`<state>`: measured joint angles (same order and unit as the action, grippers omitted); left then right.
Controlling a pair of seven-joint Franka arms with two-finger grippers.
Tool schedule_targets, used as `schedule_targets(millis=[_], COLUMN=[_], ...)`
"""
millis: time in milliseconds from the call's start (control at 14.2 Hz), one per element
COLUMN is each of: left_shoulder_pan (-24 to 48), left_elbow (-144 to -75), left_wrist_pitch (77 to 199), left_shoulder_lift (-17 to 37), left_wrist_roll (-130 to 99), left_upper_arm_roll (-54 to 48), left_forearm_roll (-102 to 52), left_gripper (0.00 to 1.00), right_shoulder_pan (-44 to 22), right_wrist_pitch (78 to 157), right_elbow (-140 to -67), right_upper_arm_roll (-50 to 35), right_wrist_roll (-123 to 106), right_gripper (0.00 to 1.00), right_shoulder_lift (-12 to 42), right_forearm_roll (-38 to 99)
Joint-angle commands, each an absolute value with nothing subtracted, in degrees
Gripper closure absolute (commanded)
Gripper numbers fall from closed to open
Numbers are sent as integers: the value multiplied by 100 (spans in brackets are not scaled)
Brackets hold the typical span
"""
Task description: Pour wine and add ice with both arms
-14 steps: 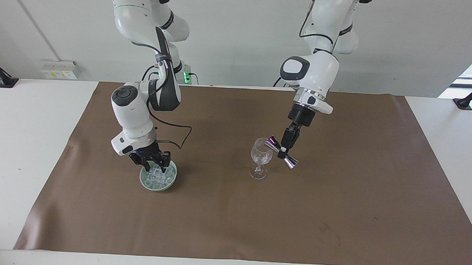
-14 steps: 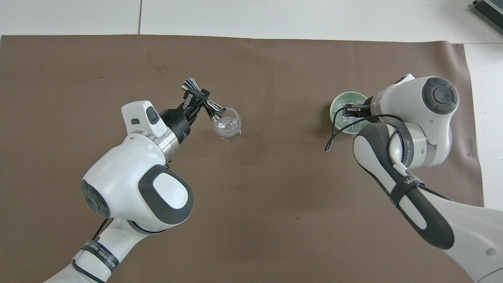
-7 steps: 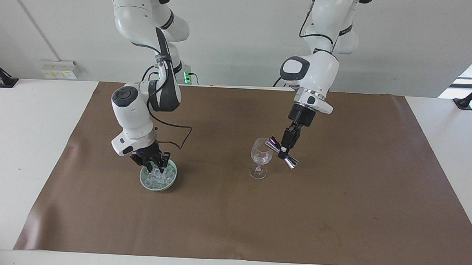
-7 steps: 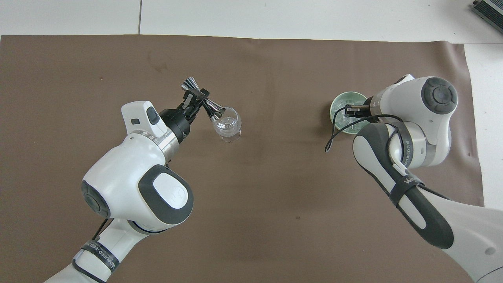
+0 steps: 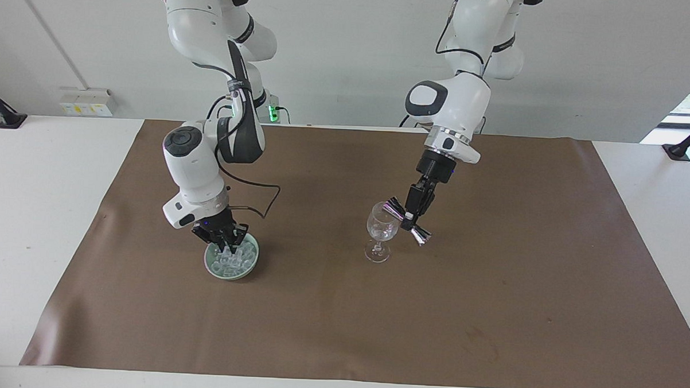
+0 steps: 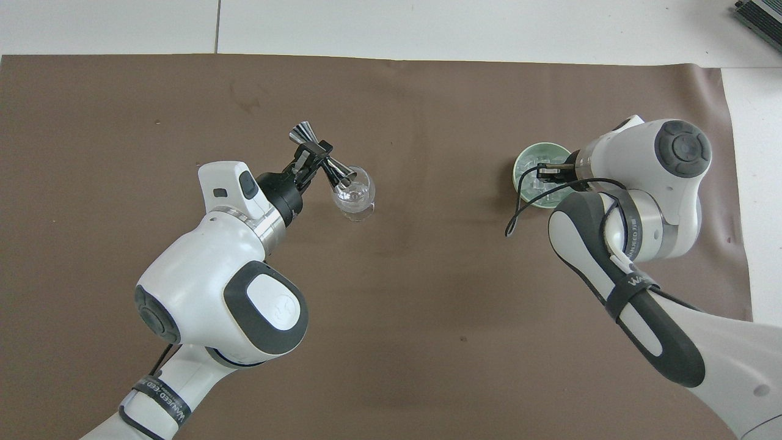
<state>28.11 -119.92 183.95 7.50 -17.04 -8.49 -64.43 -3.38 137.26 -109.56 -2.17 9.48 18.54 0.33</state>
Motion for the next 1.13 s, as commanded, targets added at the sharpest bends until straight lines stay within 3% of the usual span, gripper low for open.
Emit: schedule_targets(millis=[0,212,565,1059], left_shoulder_pan=[2918,2918,2918,2900], left_elbow=[-11892,-11883,-11883,-11883], left_wrist_pitch=[18536,18536,18536,18536], left_shoulder_lift=[826,826,826,826], left_wrist_roll=[-1591,-1503,-1389,-1371], left_upper_arm_roll=[-765,-765,-765,-765], left_forearm_roll=[-6398,-6398,-6398,-6398], left_gripper=[100,100,100,100], right_shoulder_pan=[-308,-308,-343,-308], right_wrist_pitch=[13790,13781,13746,13667], right_elbow=[-10969,-10960,-10837,-10705], right_upper_arm_roll=[-237,-237,-237,-229], right_wrist_roll=[1081,1081,1081,1037], right_gripper=[81,92,100,100], right_shoulder_lift=[1872,1872,1872,1855], right_forearm_roll=[-141,-141,-141,-185])
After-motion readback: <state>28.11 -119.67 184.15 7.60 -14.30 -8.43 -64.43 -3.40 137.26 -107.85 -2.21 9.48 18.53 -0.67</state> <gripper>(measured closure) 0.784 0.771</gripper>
